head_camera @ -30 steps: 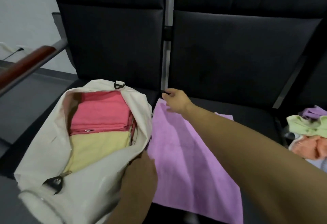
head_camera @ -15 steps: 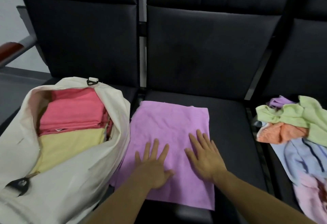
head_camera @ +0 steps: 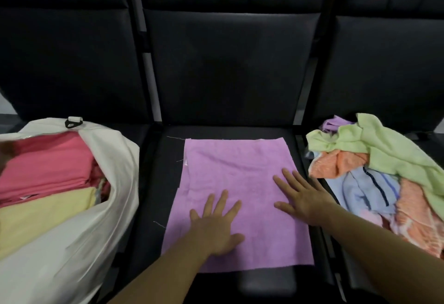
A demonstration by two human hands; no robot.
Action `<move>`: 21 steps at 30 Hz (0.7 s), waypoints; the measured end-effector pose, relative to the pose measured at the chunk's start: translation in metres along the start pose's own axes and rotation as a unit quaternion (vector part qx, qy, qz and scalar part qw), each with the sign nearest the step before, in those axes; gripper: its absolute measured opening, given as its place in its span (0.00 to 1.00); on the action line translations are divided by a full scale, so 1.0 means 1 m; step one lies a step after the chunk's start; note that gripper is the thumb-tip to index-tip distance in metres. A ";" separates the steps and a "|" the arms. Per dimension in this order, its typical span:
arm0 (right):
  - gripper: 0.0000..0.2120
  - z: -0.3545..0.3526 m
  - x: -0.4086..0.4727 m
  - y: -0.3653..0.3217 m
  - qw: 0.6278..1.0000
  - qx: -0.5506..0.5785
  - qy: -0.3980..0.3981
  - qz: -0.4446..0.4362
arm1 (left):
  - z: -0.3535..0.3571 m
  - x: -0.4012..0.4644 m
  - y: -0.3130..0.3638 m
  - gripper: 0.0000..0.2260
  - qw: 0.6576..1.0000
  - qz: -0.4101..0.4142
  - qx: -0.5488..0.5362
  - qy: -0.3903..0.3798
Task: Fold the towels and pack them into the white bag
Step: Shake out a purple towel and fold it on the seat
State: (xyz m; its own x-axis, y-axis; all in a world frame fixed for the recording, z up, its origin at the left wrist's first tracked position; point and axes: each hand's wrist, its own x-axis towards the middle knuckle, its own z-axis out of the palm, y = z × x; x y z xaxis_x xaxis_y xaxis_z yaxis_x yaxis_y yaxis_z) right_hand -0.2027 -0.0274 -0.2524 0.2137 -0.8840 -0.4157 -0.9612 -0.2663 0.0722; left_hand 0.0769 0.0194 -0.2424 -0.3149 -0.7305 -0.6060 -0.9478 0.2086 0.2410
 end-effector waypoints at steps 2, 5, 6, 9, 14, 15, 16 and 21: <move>0.49 0.001 -0.003 0.004 1.000 0.002 0.006 -0.003 | -0.010 0.001 -0.001 0.34 0.999 -0.003 -0.047 0.025; 0.42 0.019 -0.007 0.003 0.972 0.193 0.119 0.057 | -0.032 0.004 -0.007 0.24 0.967 -0.066 -0.178 0.169; 0.38 0.021 -0.006 0.003 0.942 0.284 0.149 0.101 | -0.038 0.005 -0.013 0.23 0.945 -0.107 -0.210 0.227; 0.24 0.010 -0.006 0.006 0.840 0.463 0.191 0.207 | -0.043 0.009 -0.038 0.30 0.887 -0.252 -0.270 0.277; 0.18 0.004 -0.009 0.013 0.849 0.451 0.131 0.242 | -0.032 0.010 -0.064 0.48 0.851 -0.324 -0.344 0.228; 0.23 0.004 -0.009 0.014 0.858 0.441 0.111 0.237 | -0.031 0.009 -0.064 0.49 0.851 -0.322 -0.347 0.227; 0.27 0.004 -0.008 0.014 0.865 0.432 0.096 0.235 | -0.030 0.009 -0.064 0.49 0.856 -0.324 -0.338 0.218; 0.27 0.002 -0.006 0.008 0.902 0.356 0.065 0.235 | -0.031 0.015 -0.062 0.24 0.889 -0.275 -0.316 0.184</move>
State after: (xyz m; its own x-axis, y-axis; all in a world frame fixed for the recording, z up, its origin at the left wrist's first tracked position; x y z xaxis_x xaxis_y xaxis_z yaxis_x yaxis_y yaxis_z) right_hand -0.2118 -0.0232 -0.2512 -0.2717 -0.8853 -0.3773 -0.8094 0.4223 -0.4080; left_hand 0.1320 -0.0249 -0.2425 0.3352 -0.7960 -0.5039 -0.6992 -0.5687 0.4332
